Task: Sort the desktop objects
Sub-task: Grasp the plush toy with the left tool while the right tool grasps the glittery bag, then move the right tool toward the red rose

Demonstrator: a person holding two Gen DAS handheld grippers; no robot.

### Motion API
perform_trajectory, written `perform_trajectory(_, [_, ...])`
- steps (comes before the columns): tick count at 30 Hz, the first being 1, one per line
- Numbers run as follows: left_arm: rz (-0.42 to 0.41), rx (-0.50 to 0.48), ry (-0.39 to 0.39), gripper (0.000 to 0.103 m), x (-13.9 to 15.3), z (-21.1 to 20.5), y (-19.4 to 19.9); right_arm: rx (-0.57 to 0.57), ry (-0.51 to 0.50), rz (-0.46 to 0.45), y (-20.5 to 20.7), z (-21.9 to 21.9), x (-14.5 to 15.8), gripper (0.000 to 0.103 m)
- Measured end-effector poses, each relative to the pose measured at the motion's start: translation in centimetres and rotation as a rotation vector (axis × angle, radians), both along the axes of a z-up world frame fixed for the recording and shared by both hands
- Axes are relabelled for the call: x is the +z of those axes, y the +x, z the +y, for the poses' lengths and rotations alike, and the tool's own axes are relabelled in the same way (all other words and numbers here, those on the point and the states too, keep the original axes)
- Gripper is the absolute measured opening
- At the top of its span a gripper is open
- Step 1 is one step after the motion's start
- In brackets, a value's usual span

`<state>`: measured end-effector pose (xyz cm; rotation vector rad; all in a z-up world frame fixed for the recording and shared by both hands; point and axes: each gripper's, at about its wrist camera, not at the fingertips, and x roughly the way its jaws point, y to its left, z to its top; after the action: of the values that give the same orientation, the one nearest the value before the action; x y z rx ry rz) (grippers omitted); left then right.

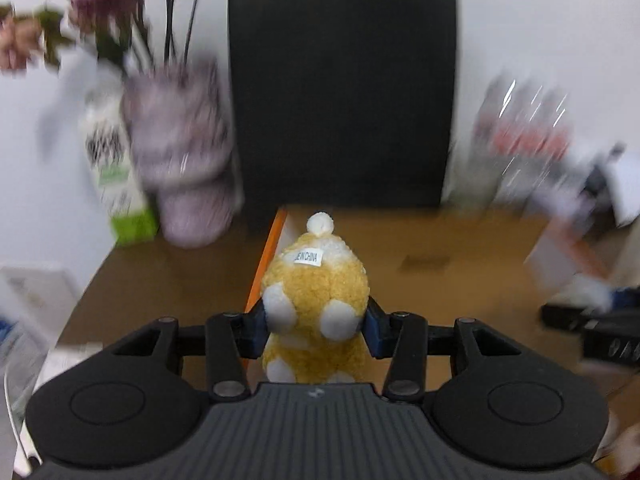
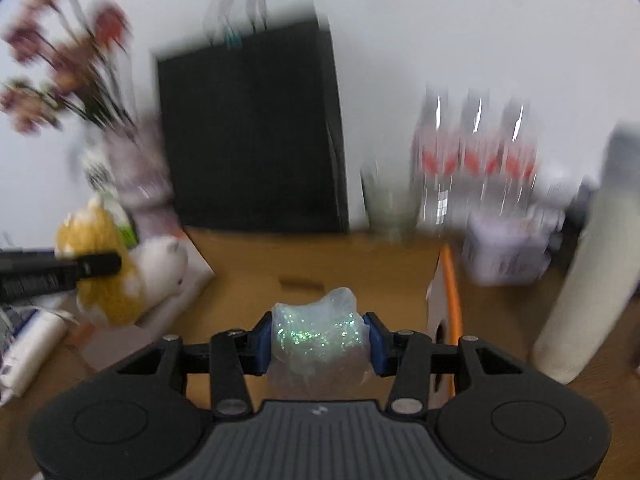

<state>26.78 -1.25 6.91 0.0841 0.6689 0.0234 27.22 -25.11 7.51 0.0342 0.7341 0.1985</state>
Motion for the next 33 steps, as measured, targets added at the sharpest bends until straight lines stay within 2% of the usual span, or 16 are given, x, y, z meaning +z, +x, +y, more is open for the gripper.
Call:
perform_trajectory(2, [0.045, -0.008, 0.025, 0.046, -1.1, -0.1, -1.1, -0.025, -0.043, 0.092, 1.0, 0.0, -2.0, 0.047])
perform_trajectory(4, [0.084, -0.020, 0.035, 0.046, -1.2, -0.2, -3.0, -0.029, -0.107, 0.080, 0.9, -0.2, -2.4, 0.047])
perform_trajectory(7, [0.129, -0.020, 0.036, 0.045, -1.6, -0.4, -3.8, 0.005, -0.088, 0.120, 0.8, -0.6, -1.9, 0.053])
perform_trajectory(11, [0.171, -0.002, 0.004, 0.046, -1.3, -0.2, -4.7, 0.032, -0.151, 0.170, 0.1, 0.1, -1.8, 0.060])
perform_trajectory(14, [0.194, 0.001, -0.018, 0.049, -0.8, 0.0, -5.3, 0.020, -0.132, 0.150, -0.5, -0.2, -1.0, 0.075])
perform_trajectory(15, [0.196, 0.012, -0.034, 0.053, -0.6, 0.2, -5.3, 0.002, -0.117, 0.139, -0.9, -0.4, -0.7, 0.083])
perform_trajectory(17, [0.134, 0.031, -0.062, 0.071, 0.1, 0.6, -6.5, -0.027, -0.086, 0.125, -1.9, -0.7, 0.1, 0.084])
perform_trajectory(18, [0.095, 0.043, -0.050, 0.074, 0.7, 0.7, -7.5, -0.037, -0.072, 0.119, -2.5, -0.9, 0.6, 0.083])
perform_trajectory(20, [0.011, 0.022, -0.043, 0.091, 1.8, 0.6, -10.4, -0.032, -0.035, 0.095, -4.8, -0.9, 1.6, 0.084])
perform_trajectory(22, [-0.045, -0.005, -0.068, 0.102, 2.7, 0.7, -13.3, -0.013, -0.007, 0.058, -7.5, -0.7, 2.5, 0.084])
perform_trajectory(25, [-0.111, -0.023, -0.132, 0.103, 3.2, 1.2, -18.0, -0.001, 0.009, -0.024, -12.5, -0.3, 3.1, 0.090])
perform_trajectory(28, [-0.135, -0.014, -0.179, 0.103, 2.7, 1.8, -22.6, 0.017, -0.005, -0.100, -18.0, 0.2, 2.6, 0.094])
perform_trajectory(30, [-0.162, -0.030, -0.227, 0.103, 1.8, 2.5, -25.8, 0.040, -0.010, -0.147, -21.9, 0.6, 1.6, 0.100])
perform_trajectory(33, [-0.178, -0.050, -0.269, 0.103, -0.5, 3.6, -30.0, 0.084, -0.006, -0.166, -26.6, 0.7, -0.4, 0.101])
